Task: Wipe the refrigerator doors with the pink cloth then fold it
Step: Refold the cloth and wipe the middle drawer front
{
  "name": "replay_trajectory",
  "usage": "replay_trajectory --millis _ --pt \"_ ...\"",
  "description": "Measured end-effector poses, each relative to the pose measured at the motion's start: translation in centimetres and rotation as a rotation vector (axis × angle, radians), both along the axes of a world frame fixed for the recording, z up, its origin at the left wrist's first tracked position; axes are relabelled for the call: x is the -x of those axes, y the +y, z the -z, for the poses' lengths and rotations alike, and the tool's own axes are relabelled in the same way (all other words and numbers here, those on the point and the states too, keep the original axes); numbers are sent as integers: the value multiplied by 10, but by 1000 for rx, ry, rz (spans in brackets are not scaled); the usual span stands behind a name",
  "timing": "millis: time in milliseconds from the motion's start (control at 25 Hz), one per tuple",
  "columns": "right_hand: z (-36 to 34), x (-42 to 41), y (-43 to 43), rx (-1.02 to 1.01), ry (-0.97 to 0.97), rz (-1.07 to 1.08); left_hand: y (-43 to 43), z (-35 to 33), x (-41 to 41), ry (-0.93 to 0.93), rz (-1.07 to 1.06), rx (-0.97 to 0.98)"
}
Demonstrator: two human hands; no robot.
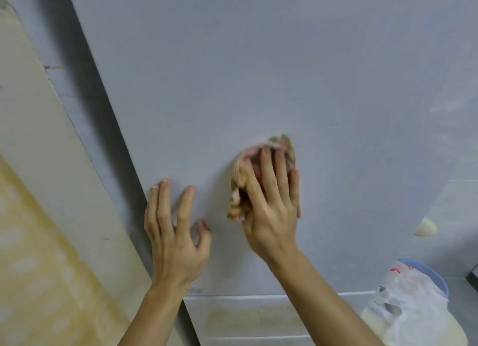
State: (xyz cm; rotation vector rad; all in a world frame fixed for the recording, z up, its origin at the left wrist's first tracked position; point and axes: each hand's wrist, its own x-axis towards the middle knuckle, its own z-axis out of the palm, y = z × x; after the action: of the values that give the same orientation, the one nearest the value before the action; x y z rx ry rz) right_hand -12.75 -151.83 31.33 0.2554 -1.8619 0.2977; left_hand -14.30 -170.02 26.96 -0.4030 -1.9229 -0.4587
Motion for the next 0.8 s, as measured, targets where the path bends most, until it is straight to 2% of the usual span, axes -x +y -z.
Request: replay_trajectory --millis 80,160,240,320,440,520,720,800 --pt "-38 14 -34 186 131 22 -9 -1 1 -13 -19 -22" --pt "-38 23 -57 225 197 17 -19 1 3 -43 26 -45" --pt "6 22 -68 54 141 -52 -28 7 7 -55 107 -51" --pt "68 13 -68 -177 -20 -91 -39 13 10 -60 189 -48" --pt "118 -5 -58 -340 -252 -72 -53 16 12 -65 256 -24" --pt "101 -4 -57 -350 -235 -87 -56 13 11 -74 287 -41" --pt "-33 16 -93 -21 30 -100 -51 -9 12 -36 348 -146" --pt "-45 21 -109 32 65 -82 -54 -12 13 -21 347 -210"
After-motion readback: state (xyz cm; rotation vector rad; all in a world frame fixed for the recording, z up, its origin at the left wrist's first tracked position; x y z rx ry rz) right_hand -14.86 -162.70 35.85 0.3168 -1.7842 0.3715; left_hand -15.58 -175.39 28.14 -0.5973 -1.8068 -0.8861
